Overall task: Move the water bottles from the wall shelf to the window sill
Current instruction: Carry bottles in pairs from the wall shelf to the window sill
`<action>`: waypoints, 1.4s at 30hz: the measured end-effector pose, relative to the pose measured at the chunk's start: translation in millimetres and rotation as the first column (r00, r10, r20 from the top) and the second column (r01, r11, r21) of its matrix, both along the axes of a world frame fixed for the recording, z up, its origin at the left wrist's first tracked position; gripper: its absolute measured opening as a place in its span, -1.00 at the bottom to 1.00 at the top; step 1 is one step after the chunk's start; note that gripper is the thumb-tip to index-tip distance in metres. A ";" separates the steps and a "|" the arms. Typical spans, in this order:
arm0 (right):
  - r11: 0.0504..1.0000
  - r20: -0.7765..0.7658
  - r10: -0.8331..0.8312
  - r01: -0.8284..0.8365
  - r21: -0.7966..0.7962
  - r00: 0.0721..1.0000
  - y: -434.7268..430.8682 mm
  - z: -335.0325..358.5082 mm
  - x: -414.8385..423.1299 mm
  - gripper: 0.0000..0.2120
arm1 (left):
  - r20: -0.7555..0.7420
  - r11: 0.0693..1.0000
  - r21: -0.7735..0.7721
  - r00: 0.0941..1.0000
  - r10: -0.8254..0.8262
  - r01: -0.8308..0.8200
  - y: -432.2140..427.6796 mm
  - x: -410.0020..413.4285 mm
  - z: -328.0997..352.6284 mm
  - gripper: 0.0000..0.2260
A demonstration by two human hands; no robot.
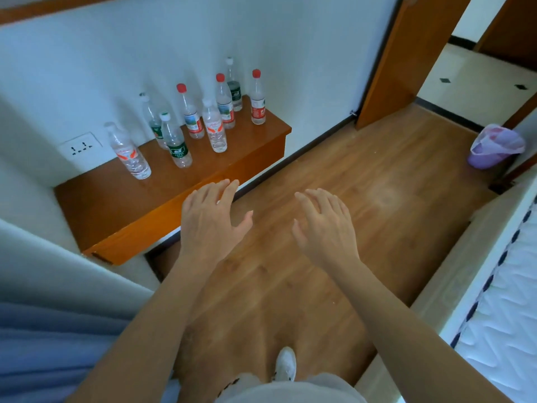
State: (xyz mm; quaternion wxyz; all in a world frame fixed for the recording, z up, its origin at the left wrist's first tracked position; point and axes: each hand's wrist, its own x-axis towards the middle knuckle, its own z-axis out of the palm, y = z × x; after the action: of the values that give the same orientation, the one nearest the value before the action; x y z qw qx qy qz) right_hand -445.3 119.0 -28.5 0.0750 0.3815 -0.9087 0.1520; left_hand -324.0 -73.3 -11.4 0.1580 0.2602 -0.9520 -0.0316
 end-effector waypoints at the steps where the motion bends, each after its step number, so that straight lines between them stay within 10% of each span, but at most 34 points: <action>1: 1.000 -0.002 -0.008 0.008 0.000 1.000 -1.2 0.5 -13.1 -0.51 | -0.010 1.000 -0.004 1.000 -0.001 0.001 -1.6 -13.8 1.0 -0.39; 42: 0.997 0.011 0.076 -0.075 -0.015 0.997 -253.1 -32.5 -503.6 -0.55 | -0.040 0.975 0.167 0.987 0.158 -0.149 -227.7 -456.4 -57.0 -0.44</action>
State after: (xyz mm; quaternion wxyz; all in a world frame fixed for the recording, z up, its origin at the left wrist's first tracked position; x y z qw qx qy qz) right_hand -948.9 -134.0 -61.0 0.0667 0.4140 -0.8929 0.1637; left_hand -780.4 -301.0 -68.4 0.1631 0.3443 -0.9187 -0.1043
